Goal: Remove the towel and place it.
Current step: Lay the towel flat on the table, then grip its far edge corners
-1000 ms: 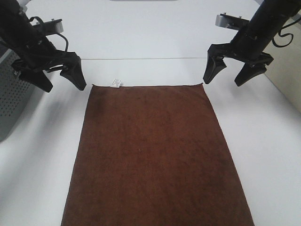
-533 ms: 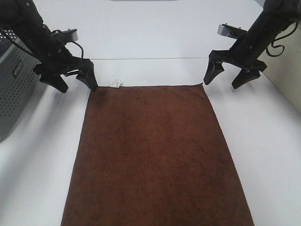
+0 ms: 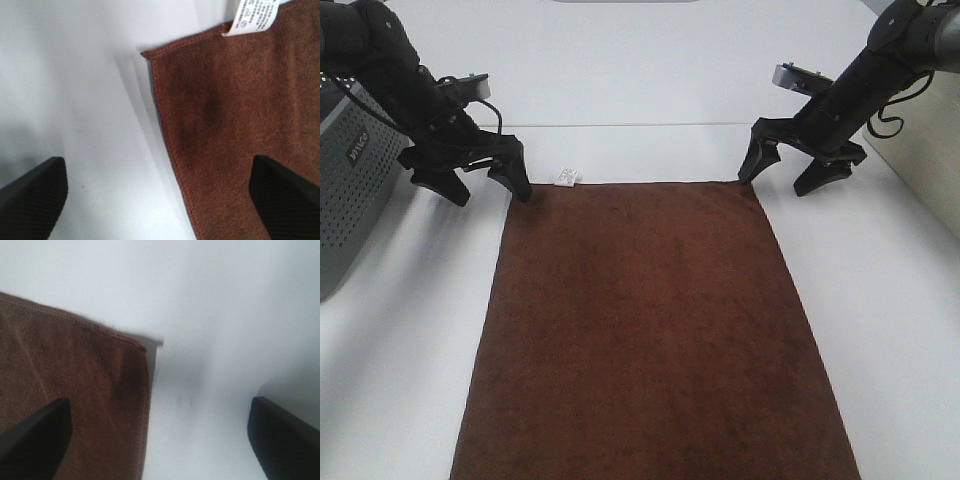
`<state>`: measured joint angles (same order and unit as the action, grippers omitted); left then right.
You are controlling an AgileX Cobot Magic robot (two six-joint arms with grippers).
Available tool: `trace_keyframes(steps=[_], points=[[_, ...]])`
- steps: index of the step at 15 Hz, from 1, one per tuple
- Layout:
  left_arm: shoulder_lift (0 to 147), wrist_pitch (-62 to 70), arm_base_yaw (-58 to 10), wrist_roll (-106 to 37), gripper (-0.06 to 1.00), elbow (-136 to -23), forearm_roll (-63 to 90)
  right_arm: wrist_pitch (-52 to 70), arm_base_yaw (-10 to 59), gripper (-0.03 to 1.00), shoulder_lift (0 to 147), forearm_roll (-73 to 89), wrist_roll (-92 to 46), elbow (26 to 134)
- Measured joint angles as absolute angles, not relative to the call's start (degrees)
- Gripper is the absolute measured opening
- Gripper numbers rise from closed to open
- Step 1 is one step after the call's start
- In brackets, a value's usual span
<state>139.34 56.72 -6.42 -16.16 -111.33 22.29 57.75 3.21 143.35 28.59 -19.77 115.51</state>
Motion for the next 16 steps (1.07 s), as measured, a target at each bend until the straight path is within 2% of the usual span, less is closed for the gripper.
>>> trace_keyframes(steps=[11, 14, 16], points=[[141.5, 56.1, -6.9, -16.2, 0.9, -112.2, 25.4, 57.2, 3.3, 0.91, 143.9, 28.2, -17.5, 115.9], [142.6, 54.4, -9.1, -16.2, 0.82, -112.6, 27.7, 56.4, 4.8, 0.9, 144.2, 27.9, -17.2, 116.1], [143.2, 52.4, -10.8, -14.8, 0.73, -112.6, 28.9, 55.0, 8.0, 0.89, 144.3, 27.1, -17.2, 116.2]])
